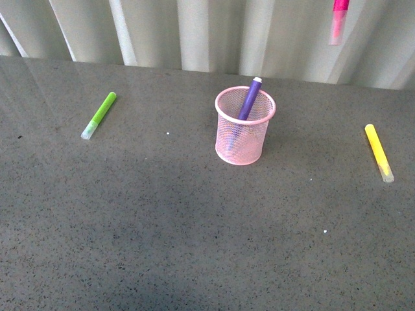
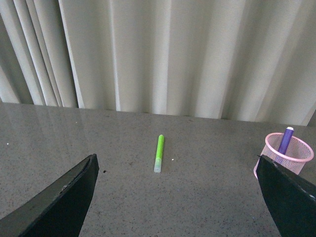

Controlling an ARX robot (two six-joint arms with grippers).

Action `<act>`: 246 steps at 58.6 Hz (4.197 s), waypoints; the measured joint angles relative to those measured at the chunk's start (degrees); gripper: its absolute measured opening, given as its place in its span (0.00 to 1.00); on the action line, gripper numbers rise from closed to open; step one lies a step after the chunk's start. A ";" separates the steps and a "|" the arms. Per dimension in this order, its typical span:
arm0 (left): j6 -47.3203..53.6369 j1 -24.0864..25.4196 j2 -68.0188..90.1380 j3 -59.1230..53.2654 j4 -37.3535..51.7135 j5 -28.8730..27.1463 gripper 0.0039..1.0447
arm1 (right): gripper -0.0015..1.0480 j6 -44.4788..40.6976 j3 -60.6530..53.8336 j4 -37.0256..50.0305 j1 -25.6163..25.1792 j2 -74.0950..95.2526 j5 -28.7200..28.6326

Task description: Insert purple and pink pens into pink cup

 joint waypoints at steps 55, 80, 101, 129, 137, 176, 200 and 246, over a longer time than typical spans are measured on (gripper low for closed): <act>0.00 0.00 -0.02 0.00 0.00 0.00 0.94 | 0.11 -5.92 4.68 15.10 8.57 21.03 -0.79; 0.00 0.00 -0.02 0.00 0.00 0.00 0.94 | 0.11 -5.05 3.52 16.81 6.97 22.49 -0.59; 0.00 0.00 -0.02 0.00 0.00 0.00 0.94 | 0.58 -4.85 3.52 17.33 6.93 22.56 0.07; 0.00 0.00 0.00 0.00 0.00 0.00 0.94 | 0.93 -3.23 1.55 18.40 4.02 20.81 0.07; 0.00 0.00 -0.02 0.00 0.00 0.00 0.94 | 0.93 -1.81 -1.42 20.46 1.01 16.90 -0.81; 0.00 0.00 -0.02 0.00 0.00 0.00 0.94 | 0.93 -10.99 -28.15 -1.01 -20.74 -38.80 -3.06; 0.00 0.00 -0.02 0.00 0.00 -0.02 0.94 | 0.19 -10.05 -40.87 -22.75 -17.57 -61.42 2.67; 0.00 0.00 -0.02 0.00 0.00 -0.02 0.94 | 0.03 -10.25 -48.30 -38.21 -11.02 -86.16 8.98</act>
